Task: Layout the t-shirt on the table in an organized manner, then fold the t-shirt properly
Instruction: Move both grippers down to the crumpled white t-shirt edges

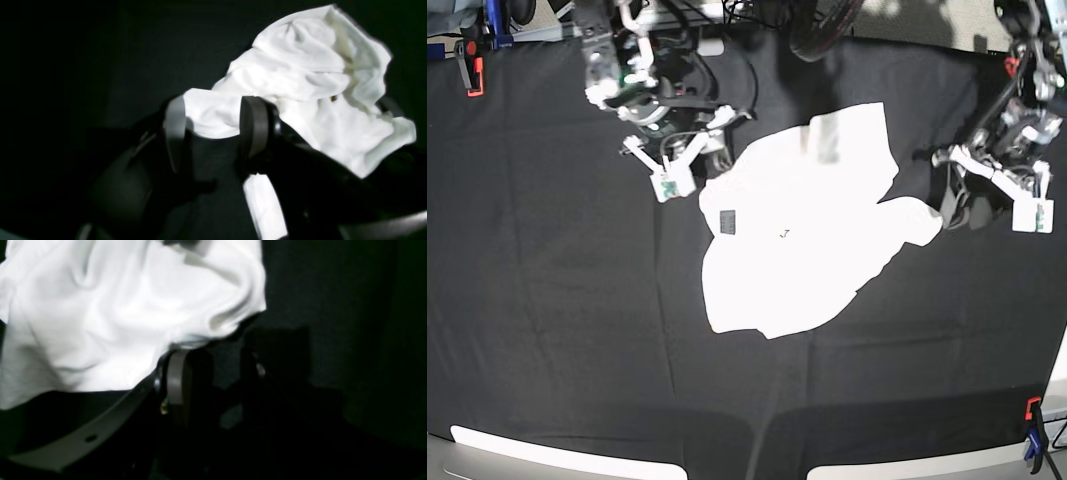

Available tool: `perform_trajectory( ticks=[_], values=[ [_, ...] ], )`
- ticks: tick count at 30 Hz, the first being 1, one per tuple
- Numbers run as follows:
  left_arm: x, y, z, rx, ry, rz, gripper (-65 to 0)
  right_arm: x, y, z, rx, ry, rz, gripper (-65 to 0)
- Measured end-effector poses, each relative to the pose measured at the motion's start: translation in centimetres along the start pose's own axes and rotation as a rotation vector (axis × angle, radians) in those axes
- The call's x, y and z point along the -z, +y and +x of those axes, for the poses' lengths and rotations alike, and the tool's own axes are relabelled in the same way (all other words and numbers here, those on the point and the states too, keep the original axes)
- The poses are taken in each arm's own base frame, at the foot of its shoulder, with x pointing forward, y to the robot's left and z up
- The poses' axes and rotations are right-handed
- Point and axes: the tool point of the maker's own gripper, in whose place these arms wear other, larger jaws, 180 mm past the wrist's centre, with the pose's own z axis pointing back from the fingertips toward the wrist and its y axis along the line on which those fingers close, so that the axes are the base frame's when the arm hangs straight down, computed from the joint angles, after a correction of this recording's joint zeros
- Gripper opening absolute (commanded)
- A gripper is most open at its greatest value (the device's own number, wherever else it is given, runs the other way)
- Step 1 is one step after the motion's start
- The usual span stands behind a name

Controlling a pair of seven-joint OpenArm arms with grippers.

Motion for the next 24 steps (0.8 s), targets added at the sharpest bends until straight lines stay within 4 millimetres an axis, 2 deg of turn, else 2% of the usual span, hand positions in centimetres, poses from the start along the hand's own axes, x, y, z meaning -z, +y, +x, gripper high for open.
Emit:
perform_trajectory(
  ticks=[6, 13, 20, 24],
  values=[
    [1.4, 0.7, 0.2, -0.02, -0.007, -0.009, -40.0, 0.2, 0.8, -0.3, 0.022, 0.019, 0.011, -41.4],
    [1.5, 1.0, -0.4, -0.026, 0.013, -0.004, -40.0, 0.2, 0.8, -0.3, 0.025, 0.022, 0.011, -41.4],
    [1.5, 1.0, -0.4, -0.027, 0.013, -0.004, -40.0, 0.0, 2.0, -0.3, 0.06, 0.031, 0.076, -41.4],
    [1.5, 1.0, -0.4, -0.027, 0.013, -0.004, -40.0, -0.6, 2.3, 1.4, 0.046, -0.017, 0.085, -41.4]
  ],
)
